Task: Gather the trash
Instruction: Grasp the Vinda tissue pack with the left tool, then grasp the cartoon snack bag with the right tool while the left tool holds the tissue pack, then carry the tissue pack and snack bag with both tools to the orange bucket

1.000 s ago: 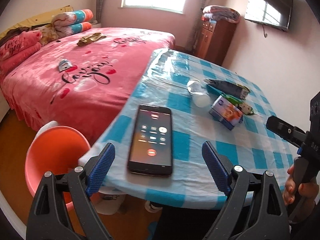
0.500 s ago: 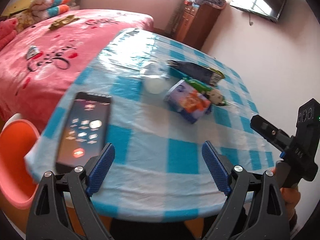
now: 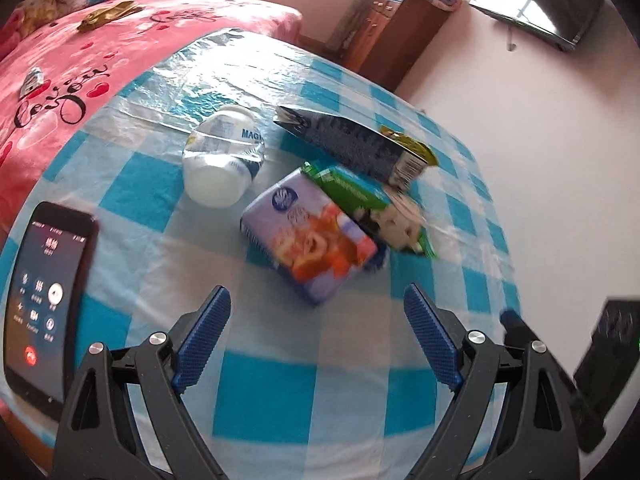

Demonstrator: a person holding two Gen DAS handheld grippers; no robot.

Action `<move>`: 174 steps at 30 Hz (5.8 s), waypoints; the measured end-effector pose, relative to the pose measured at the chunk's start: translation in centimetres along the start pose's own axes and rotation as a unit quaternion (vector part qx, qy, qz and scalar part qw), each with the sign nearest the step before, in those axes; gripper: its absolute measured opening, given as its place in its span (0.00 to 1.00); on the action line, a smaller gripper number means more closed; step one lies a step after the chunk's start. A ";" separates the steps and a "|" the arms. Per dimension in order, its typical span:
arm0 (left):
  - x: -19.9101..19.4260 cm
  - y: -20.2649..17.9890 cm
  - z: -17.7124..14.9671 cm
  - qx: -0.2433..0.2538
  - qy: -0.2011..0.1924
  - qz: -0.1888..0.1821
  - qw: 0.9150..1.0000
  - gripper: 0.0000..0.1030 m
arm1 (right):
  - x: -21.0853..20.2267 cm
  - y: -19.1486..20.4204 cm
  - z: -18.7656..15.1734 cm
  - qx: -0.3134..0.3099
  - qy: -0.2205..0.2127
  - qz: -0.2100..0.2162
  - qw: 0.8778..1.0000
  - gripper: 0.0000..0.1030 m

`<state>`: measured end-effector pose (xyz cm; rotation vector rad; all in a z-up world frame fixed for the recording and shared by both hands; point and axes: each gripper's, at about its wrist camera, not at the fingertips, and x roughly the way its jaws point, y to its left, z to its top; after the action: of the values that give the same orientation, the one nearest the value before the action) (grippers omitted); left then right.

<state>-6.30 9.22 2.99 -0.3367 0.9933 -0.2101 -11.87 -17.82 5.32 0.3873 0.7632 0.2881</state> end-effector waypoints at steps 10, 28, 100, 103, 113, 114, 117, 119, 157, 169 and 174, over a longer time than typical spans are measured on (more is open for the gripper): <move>3.1 -0.3 2.3 -0.043 0.004 0.018 0.999 0.86 | 0.3 -1.3 -0.2 0.010 0.004 0.007 1.000 0.92; 3.6 -0.3 2.9 0.006 -0.017 0.078 0.997 0.58 | 2.3 -0.8 0.0 0.001 0.029 0.018 0.999 0.92; -2.9 2.1 -1.6 0.052 -0.011 -0.035 0.998 0.52 | 5.9 4.3 0.1 -0.083 0.083 -0.005 0.993 0.40; -3.4 1.9 -1.7 0.056 -0.015 -0.040 0.998 0.52 | 5.3 4.2 0.1 -0.078 0.080 -0.010 0.994 0.40; -5.3 1.7 -2.0 0.070 -0.034 -0.040 0.996 0.52 | 4.0 4.4 0.1 -0.069 0.071 -0.023 0.995 0.40; -5.6 1.8 -2.0 0.071 -0.036 -0.040 0.996 0.52 | 3.9 4.4 0.1 -0.069 0.071 -0.023 0.995 0.40; -6.3 1.9 -2.0 0.075 -0.043 -0.038 0.996 0.52 | 3.6 4.6 0.1 -0.063 0.070 -0.020 0.995 0.40; -6.8 1.8 -2.1 0.079 -0.049 -0.035 0.995 0.52 | 3.3 4.7 0.1 -0.061 0.069 -0.018 0.996 0.40; -16.8 15.1 -2.4 0.013 -0.145 0.117 0.982 0.52 | 5.3 19.8 0.8 -0.150 0.116 0.105 0.976 0.40; -18.2 22.2 -4.2 -0.047 -0.148 0.183 0.971 0.52 | 8.5 29.1 -0.9 -0.216 0.168 0.174 0.946 0.40; -18.4 25.4 -5.2 -0.078 -0.140 0.204 0.966 0.52 | 9.7 33.4 -2.3 -0.252 0.187 0.203 0.928 0.40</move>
<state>-20.01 37.85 5.35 -0.2888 0.7790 0.2856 -10.59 16.23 12.57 -0.0101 0.9425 0.9485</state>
